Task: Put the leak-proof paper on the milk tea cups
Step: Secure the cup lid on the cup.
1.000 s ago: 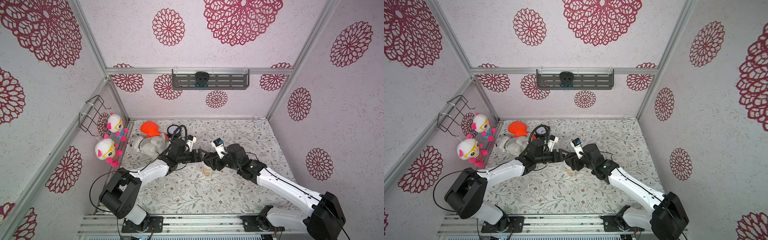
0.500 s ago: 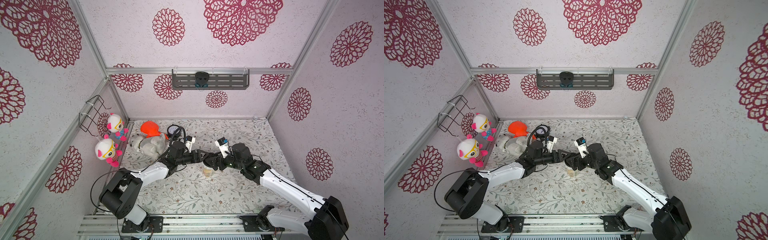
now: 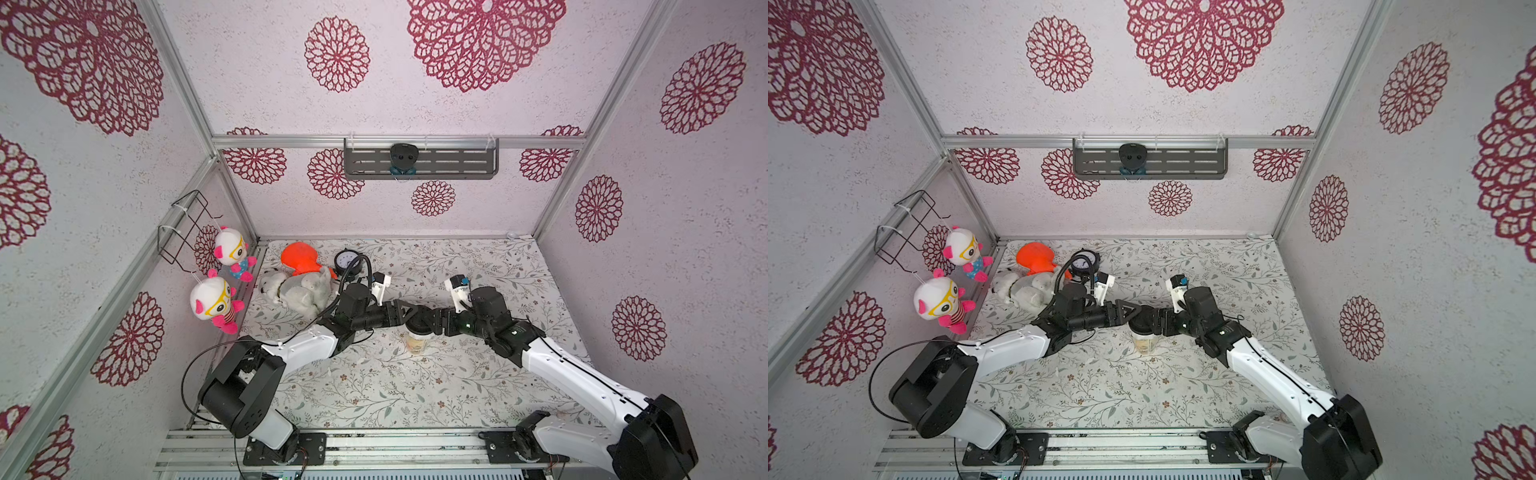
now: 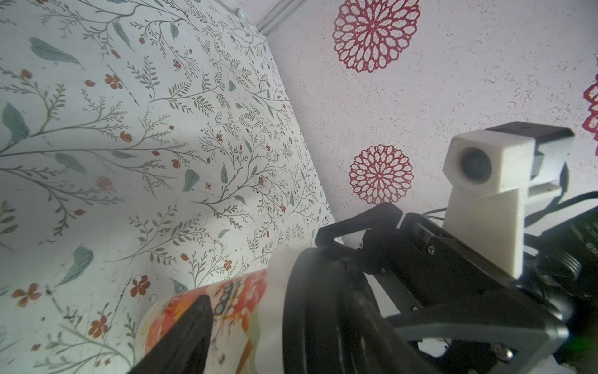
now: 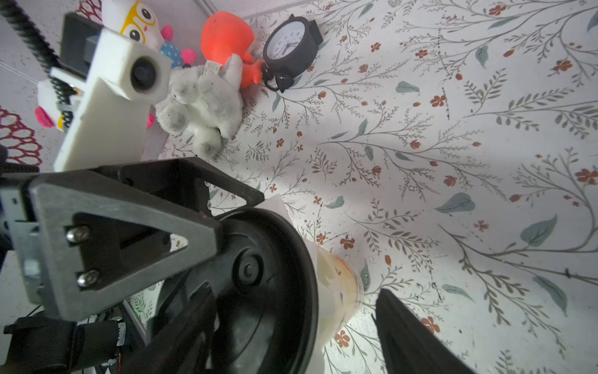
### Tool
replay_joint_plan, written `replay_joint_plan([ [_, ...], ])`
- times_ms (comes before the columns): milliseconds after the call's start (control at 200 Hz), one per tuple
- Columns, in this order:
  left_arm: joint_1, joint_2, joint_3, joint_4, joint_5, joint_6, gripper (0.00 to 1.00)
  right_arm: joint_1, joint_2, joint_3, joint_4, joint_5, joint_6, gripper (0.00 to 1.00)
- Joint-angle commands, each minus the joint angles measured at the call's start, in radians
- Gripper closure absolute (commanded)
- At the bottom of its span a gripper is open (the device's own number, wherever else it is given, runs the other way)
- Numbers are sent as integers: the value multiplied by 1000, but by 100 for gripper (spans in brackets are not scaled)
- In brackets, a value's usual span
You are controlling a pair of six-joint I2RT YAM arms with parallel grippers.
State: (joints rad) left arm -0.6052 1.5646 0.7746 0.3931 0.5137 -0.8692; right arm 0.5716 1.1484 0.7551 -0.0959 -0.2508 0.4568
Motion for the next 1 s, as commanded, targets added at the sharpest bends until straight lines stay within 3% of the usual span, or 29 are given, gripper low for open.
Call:
replay_joint_plan([
  [0,-17,65,-75,-224,-39,41,33,-23,13,-99,-102,86,28,24],
  [585,-33,82,-120,-208,-73,32,33,-24,26,-438,235,114,129,40],
  [996,-41,28,-117,-284,-119,32,33,-23,113,-400,272,110,84,43],
])
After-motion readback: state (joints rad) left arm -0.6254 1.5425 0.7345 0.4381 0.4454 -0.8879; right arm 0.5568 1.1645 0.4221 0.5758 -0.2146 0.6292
